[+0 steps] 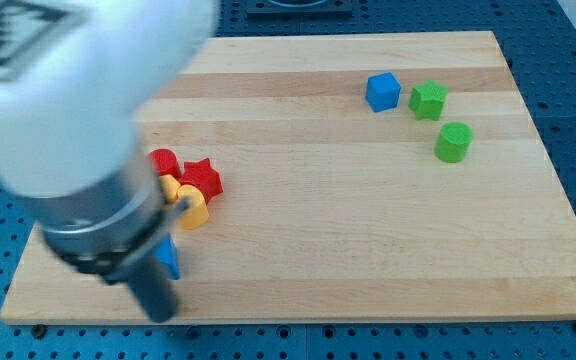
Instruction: Place the blue triangle left to the green circle
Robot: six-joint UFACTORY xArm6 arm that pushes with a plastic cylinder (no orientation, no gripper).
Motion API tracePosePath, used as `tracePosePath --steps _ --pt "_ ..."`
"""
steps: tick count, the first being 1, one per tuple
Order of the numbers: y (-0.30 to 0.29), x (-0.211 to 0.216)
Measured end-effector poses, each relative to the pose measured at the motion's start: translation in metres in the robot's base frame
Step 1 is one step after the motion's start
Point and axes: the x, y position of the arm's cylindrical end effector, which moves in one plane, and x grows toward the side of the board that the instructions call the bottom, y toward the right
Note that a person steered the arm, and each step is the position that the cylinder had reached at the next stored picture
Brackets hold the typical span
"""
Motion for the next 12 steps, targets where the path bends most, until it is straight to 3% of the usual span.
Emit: tracePosePath --steps 1,2,7,10,12 --pt "-0.044 -0.009" --pt "-0.035 -0.032" --pt "0.201 -0.110" --pt "0.230 -0.085" --pt "0.274 -0.122"
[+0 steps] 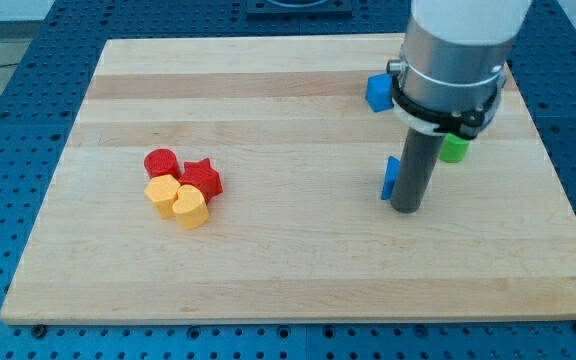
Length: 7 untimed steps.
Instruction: Place the blue triangle left to the green circle
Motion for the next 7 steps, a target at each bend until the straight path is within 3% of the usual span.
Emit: tracePosePath --steps 3,5,6,7 --pt "-0.046 -0.015" --pt "0.022 -0.042" --pt "0.027 -0.043" --pt "0.017 -0.015"
